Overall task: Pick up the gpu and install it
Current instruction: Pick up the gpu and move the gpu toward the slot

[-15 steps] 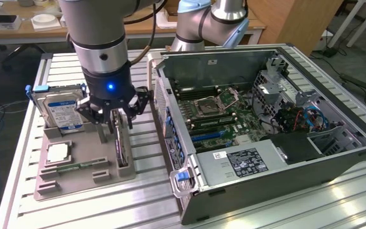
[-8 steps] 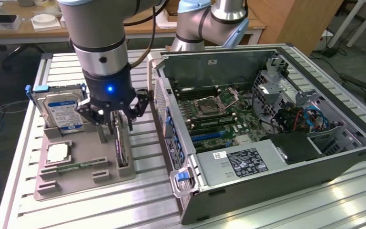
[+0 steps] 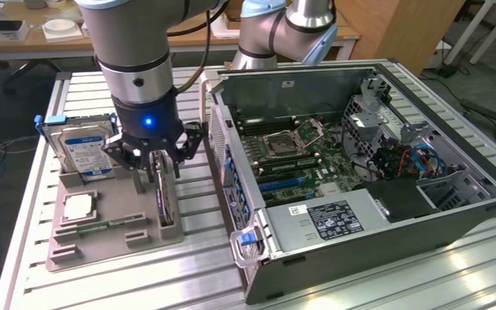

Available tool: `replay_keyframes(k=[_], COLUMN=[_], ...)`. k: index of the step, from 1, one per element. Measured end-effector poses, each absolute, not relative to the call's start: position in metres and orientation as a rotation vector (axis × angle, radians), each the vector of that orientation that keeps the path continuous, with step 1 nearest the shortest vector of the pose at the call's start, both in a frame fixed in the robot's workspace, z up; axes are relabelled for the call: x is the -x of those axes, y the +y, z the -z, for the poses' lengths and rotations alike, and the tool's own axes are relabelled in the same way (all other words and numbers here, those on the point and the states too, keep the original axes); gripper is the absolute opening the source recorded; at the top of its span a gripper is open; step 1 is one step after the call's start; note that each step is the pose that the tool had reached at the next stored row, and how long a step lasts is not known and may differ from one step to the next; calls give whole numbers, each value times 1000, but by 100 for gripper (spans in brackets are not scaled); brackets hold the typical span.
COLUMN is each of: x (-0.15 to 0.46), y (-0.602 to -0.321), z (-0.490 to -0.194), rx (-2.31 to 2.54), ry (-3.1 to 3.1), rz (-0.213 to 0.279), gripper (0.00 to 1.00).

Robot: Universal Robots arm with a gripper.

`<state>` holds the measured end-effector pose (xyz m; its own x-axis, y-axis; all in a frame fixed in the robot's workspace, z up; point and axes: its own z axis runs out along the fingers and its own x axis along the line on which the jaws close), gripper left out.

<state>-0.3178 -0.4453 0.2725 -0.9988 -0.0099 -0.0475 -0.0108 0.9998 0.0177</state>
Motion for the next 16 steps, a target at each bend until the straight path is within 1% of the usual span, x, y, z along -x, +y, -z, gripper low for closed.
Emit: replay_keyframes(k=[7,16], x=[327,328], y=[-446,-446], z=[-269,-254], rx=[17,-3], ry=[3094,3094], rz=[-27,-25], gripper=[47,47])
